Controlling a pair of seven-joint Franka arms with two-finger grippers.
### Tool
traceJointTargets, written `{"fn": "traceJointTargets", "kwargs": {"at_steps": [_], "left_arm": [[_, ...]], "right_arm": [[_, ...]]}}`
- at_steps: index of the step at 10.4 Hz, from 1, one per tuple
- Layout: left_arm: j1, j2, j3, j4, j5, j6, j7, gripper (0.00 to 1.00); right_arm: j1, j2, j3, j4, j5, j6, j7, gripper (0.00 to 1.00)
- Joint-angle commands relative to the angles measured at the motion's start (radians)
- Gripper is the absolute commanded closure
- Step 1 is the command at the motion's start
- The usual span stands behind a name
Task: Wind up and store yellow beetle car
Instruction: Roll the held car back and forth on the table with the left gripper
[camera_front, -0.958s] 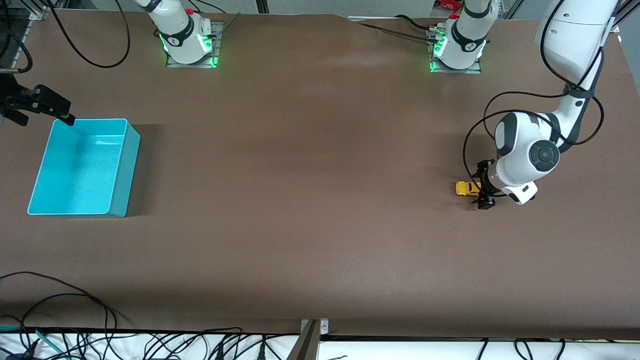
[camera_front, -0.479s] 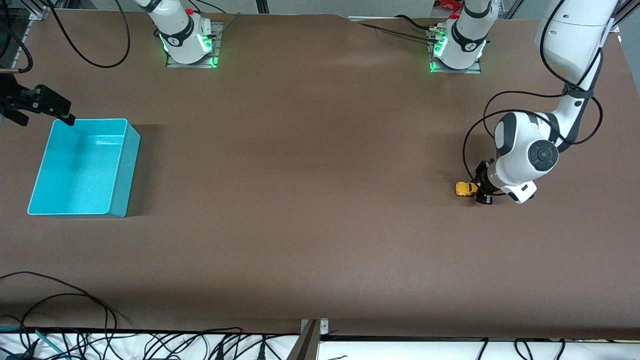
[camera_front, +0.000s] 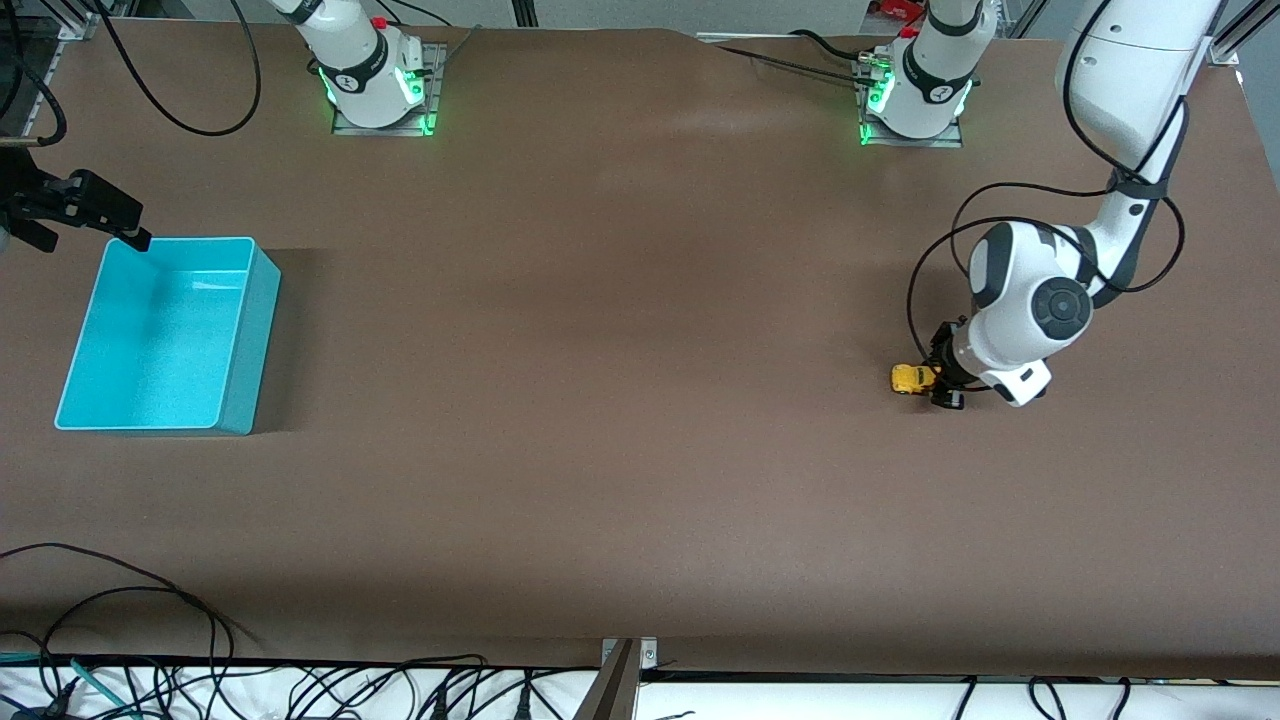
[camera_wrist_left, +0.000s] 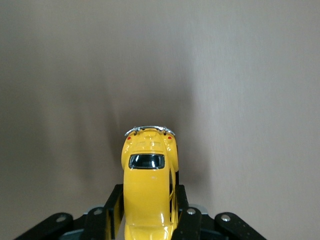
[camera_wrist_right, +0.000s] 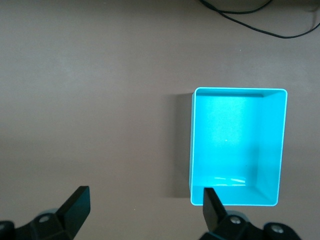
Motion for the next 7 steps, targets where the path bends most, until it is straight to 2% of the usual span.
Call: {"fn": "traceJointTargets", "kwargs": {"at_steps": [1,5,7], "left_arm": [[-0.025,0.008,-0.034,0.004,0.013,0.003,-0.079,1.0],[-0.028,0.051,-0.024,0.004,0.022,0.051,-0.108,1.0],[-0.001,0.045,0.003,0.005,0.075,0.053,-0.104,1.0]], "right_arm": [[0.0,0.005,0.002,0.019,-0.005,-0.005,0.01,0.0],[0.001,0.005,0.002,0.019,-0.005,-0.003,0.01,0.0],[0.001,0.005,0.002,0.019,-0.005,-0.003,0.01,0.0]]}}
